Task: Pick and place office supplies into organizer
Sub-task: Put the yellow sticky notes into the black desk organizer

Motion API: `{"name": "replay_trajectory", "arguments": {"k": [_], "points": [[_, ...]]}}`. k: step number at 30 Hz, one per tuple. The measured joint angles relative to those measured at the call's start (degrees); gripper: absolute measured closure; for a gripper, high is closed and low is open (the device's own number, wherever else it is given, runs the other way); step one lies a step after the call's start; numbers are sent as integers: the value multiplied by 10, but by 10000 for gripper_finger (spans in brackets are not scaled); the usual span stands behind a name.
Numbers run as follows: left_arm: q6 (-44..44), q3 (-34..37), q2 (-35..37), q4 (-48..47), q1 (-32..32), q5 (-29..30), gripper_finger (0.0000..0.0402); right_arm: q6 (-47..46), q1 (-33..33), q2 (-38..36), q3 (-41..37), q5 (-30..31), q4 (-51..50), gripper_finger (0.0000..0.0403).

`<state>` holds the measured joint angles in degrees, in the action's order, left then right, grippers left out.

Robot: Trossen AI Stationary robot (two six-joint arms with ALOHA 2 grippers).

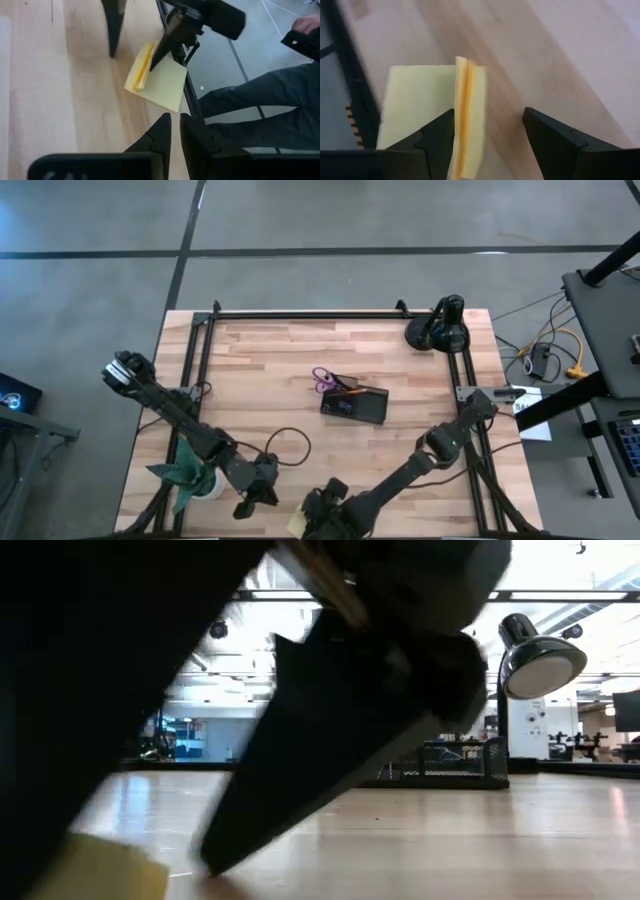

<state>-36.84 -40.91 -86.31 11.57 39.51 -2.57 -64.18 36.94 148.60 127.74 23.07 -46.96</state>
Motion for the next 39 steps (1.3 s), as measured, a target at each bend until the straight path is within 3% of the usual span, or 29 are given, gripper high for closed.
{"name": "replay_trajectory", "arguments": {"k": [3,10,22,26,35,39], "points": [[-2,0,1,0,0,0,377,-34,0,2,7,2,-41,179],[-2,0,1,0,0,0,377,-1,-2,2,0,-13,-45,194],[-2,0,1,0,0,15,377,15,-15,-2,-2,-29,-55,385],[-2,0,1,0,0,15,377,-30,-19,-21,-6,31,-112,392],[-2,-3,3,0,-2,44,377,-210,-24,-115,-6,124,-436,395],[-1,-6,6,0,-8,50,377,-212,-24,-174,-45,138,-435,395]]}}
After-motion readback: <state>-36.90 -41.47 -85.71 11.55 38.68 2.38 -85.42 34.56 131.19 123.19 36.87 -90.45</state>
